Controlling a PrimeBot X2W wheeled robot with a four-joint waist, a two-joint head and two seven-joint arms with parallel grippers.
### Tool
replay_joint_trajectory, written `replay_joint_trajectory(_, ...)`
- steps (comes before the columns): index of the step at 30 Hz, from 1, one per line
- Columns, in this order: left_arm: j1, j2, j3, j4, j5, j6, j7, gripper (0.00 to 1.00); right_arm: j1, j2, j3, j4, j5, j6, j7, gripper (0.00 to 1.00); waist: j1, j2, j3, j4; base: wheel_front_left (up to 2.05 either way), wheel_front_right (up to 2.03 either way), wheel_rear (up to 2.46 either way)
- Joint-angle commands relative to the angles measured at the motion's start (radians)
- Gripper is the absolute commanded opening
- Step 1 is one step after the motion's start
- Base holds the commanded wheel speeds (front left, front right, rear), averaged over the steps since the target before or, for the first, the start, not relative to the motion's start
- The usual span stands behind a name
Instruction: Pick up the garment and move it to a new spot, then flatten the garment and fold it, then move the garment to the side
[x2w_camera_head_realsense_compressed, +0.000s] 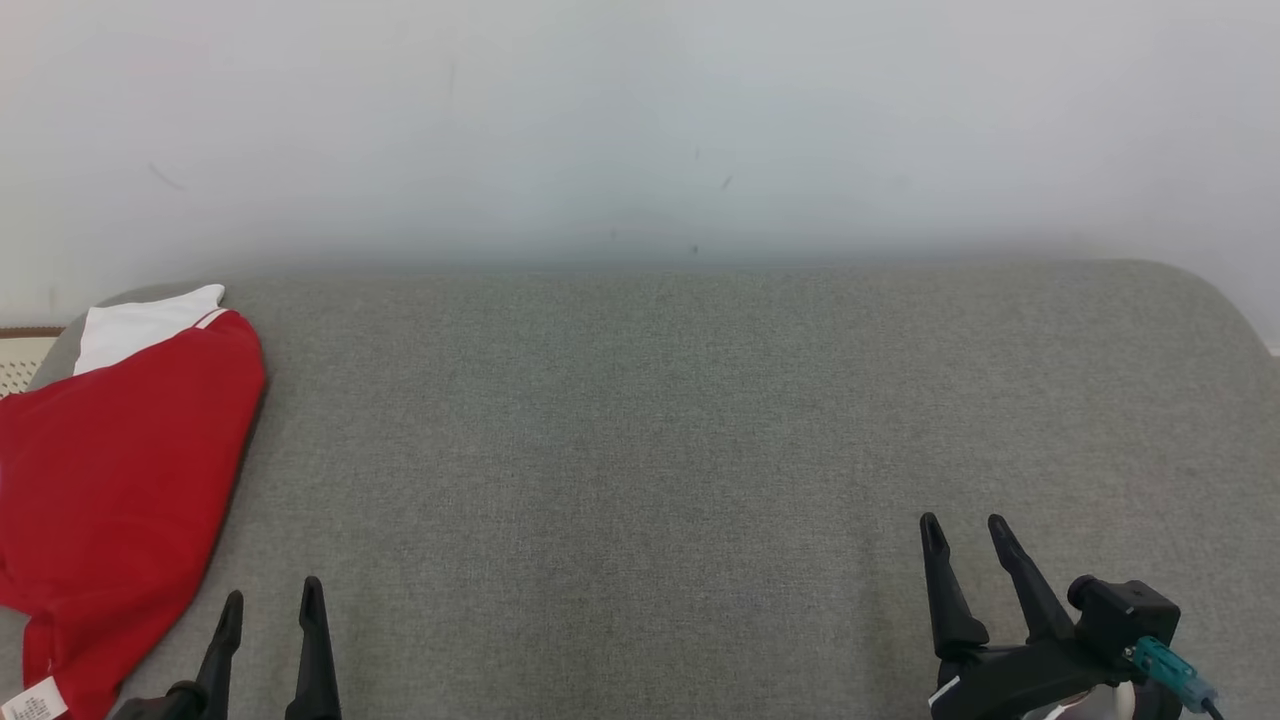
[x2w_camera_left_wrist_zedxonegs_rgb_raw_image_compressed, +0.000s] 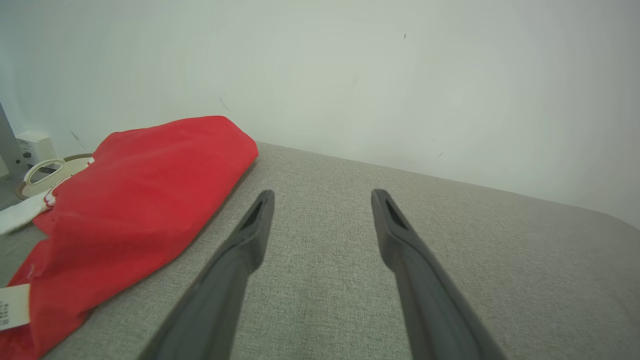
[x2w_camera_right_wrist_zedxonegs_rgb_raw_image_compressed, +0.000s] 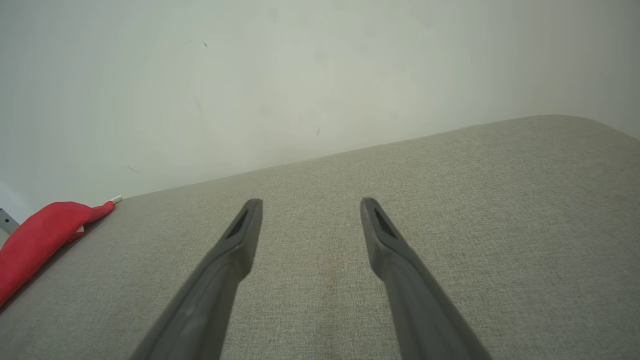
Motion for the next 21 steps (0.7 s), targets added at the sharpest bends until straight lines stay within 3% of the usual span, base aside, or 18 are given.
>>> replay_joint_trajectory(1, 0.013, 0.009, 0.003, -0.005, 0.015, 0.002, -0.010, 1.00, -0.016, -0.005, 0.006, -0.003, -0.017, 0.000, -0.007, 1.00, 0.0000, -0.0001, 0.000, -0.001, 0.00, 0.00, 0.00)
replay_joint_trajectory(21, 0.029, 0.000, 0.019, -0.009, 0.137, -0.006, -0.054, 1.00, -0.008, -0.013, 0.030, -0.008, -0.117, 0.000, -0.024, 1.00, 0.0000, -0.0001, -0.010, -0.005, 0.00, 0.00, 0.00)
